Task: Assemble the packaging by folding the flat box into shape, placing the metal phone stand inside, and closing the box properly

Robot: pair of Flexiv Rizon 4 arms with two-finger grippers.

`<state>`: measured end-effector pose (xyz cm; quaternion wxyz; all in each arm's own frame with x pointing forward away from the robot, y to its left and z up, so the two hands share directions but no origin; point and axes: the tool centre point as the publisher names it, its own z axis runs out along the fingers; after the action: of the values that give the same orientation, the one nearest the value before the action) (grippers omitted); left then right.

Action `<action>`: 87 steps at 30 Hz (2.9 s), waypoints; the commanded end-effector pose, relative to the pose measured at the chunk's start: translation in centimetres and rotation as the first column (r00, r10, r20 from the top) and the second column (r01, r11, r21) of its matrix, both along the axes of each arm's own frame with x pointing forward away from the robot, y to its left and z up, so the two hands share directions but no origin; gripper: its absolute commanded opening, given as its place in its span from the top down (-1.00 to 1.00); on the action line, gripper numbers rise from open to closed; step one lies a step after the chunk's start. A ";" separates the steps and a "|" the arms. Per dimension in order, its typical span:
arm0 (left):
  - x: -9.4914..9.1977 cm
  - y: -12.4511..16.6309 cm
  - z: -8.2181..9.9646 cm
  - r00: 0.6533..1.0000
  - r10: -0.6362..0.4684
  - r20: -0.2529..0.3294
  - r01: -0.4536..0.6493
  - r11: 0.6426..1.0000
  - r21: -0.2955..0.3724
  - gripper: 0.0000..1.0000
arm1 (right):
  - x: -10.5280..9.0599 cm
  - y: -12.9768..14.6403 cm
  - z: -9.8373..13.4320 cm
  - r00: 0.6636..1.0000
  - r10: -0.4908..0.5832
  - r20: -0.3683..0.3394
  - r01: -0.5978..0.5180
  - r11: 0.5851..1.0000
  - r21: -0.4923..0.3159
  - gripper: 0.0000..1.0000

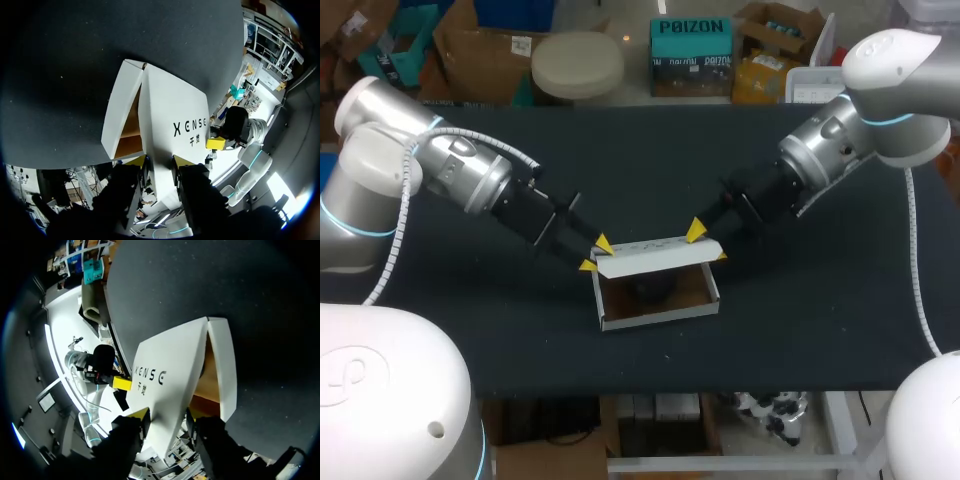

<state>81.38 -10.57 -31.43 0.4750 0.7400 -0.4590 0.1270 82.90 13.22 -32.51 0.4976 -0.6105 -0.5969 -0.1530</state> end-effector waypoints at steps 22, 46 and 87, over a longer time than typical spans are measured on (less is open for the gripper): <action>-1.5 0.2 -2.0 0.999 -0.012 0.037 0.010 0.999 0.038 0.33 | -1.6 -0.6 -1.5 0.999 0.019 0.048 -0.018 1.000 -0.025 0.01; -1.4 -0.2 -2.6 0.997 -0.041 0.065 0.034 0.995 0.097 0.29 | -1.2 -0.9 -3.2 0.999 0.032 0.041 -0.030 0.998 -0.047 0.03; -1.2 0.8 -1.9 0.976 -0.068 0.209 0.022 0.976 0.215 0.07 | -0.8 -0.7 -4.1 0.996 0.061 0.064 -0.055 0.995 -0.089 0.03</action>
<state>80.60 -9.88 -33.85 0.3500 0.7544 -0.5358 0.1461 81.86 12.32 -36.33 0.4533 -0.6095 -0.6364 -0.1345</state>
